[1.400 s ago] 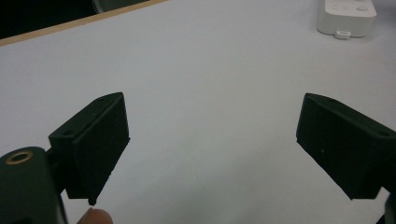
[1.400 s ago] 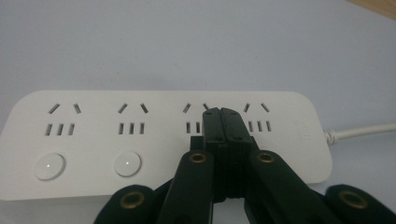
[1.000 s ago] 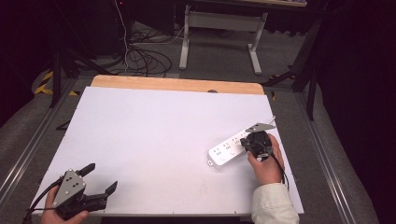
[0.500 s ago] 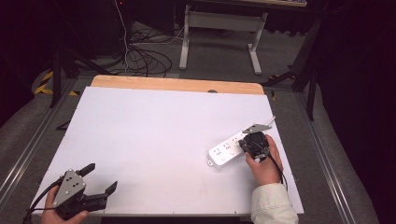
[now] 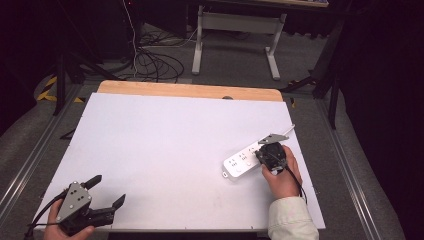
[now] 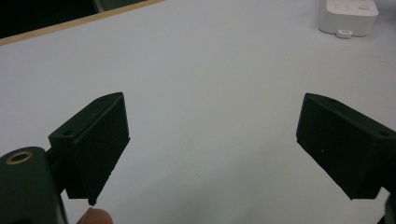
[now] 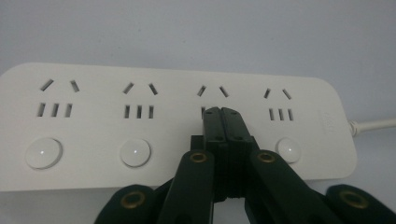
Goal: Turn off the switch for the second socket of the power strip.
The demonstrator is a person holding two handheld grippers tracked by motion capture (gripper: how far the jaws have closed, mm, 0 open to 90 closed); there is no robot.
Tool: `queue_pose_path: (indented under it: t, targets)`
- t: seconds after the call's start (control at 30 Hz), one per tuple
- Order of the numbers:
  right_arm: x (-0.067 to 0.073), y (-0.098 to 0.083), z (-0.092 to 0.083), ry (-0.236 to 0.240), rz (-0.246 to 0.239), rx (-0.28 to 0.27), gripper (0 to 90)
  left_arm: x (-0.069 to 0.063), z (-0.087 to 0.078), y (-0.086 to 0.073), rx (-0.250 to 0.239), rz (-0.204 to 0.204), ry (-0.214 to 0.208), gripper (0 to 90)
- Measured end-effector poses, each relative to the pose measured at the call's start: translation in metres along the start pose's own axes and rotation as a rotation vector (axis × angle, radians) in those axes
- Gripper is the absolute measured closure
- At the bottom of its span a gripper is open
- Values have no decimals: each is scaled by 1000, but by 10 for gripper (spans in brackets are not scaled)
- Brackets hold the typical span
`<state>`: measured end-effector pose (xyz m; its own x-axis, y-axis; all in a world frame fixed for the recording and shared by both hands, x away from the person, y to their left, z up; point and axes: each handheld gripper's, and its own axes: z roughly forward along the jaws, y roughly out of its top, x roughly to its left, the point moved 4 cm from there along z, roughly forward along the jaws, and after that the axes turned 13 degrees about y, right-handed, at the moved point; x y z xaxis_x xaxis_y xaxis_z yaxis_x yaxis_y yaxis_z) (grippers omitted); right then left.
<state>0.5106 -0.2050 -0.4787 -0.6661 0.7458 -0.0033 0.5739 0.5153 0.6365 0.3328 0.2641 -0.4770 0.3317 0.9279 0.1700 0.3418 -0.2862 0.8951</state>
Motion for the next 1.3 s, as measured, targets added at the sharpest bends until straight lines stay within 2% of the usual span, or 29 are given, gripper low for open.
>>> queue_pose_path:
  t: [0.67,1.0,1.1,1.3]
  targets:
    - [-1,-2,0,8,30,-3,900,0,-1,0,-3,-1,-1,103]
    - [-1,-2,3,26,46,-29,900,0,-1,0,-3,4,0,103]
    - [0,-1,3,13,42,-19,900,0,-1,0,-4,4,1,103]
    - [-1,-3,2,25,54,-32,900,0,-2,0,-3,3,1,103]
